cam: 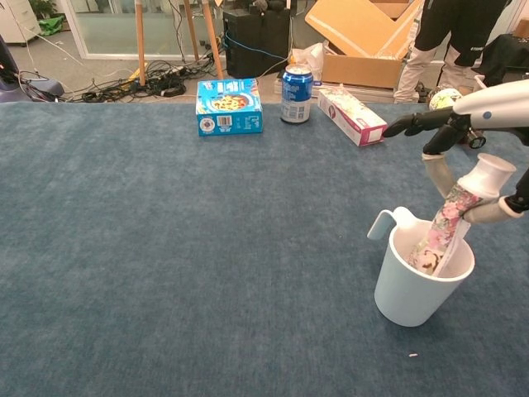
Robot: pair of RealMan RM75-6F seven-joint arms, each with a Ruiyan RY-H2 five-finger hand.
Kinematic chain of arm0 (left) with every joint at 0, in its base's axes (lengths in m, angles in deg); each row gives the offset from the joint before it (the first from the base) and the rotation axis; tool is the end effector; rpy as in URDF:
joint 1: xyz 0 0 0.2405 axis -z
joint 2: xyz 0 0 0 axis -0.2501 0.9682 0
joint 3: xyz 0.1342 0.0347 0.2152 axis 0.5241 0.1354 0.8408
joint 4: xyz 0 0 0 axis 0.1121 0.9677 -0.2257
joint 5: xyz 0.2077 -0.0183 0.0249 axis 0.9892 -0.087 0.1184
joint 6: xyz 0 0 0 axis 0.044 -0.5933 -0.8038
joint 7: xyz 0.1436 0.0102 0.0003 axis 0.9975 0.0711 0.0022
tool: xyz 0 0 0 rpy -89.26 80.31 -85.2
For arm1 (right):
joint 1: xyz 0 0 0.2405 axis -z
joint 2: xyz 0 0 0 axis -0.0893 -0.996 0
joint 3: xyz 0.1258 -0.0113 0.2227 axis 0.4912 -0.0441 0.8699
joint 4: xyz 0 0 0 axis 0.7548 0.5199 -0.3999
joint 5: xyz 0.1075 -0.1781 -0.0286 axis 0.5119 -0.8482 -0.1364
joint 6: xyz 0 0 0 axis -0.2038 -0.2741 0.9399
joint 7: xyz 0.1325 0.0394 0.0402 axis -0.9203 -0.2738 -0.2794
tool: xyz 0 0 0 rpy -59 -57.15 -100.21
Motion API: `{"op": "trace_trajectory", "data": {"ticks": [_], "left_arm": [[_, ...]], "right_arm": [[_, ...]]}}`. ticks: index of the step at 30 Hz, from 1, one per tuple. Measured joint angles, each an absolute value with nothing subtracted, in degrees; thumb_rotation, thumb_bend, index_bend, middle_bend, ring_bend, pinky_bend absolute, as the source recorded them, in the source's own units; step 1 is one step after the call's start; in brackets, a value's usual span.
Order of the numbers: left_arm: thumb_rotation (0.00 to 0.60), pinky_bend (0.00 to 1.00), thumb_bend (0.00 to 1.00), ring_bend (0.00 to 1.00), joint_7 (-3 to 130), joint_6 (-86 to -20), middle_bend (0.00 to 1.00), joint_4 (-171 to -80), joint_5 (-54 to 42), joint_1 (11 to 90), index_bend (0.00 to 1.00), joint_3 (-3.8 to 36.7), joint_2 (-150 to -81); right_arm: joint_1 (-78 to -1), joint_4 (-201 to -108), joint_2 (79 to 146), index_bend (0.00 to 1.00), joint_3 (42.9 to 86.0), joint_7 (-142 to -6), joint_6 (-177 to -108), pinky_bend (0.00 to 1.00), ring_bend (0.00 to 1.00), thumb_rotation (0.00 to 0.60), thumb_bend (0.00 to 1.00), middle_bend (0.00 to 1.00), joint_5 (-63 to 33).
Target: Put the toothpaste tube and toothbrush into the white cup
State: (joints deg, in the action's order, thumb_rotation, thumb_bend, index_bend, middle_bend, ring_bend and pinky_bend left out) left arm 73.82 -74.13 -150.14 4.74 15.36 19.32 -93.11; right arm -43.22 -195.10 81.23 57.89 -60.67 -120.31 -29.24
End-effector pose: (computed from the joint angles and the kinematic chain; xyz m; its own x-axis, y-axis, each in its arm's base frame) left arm -0.3382 0.1619 0.1908 0.5146 0.0318 0.8568 0.8176 0.2828 -0.5016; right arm -0.1597 -0.2684 0.1011 0.6159 -0.4263 0.6626 -0.7619 -0.5363 0.3632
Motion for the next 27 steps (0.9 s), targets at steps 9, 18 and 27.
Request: {"op": "trace_trajectory", "data": {"ticks": [9,18,27], "left_arm": [[0.600,0.41,0.11,0.36,73.67,-74.24,0.33,-150.20,4.87,15.29,0.54,19.35,-93.02],[0.600,0.41,0.11,0.36,73.63,-74.24,0.33,-150.20,4.88,15.28,0.54,19.34,-93.01],[0.600,0.41,0.11,0.36,73.57,-74.31,0.33,-150.29,4.94,15.24,0.54,19.34,-92.93]], "right_arm": [[-44.19,-193.38,83.31,0.65,57.15,-60.46,-119.38,0.07,0.00,0.600,0.20,0.03,-28.15],[-44.79,-191.80,84.50,0.65,56.52,-61.07,-118.69,0.07,0.00,0.600,0.20,0.03,-27.79],[-45.38,-190.47,85.72,0.65,55.97,-61.91,-118.04,0.07,0.00,0.600,0.20,0.03,-27.70]]}}
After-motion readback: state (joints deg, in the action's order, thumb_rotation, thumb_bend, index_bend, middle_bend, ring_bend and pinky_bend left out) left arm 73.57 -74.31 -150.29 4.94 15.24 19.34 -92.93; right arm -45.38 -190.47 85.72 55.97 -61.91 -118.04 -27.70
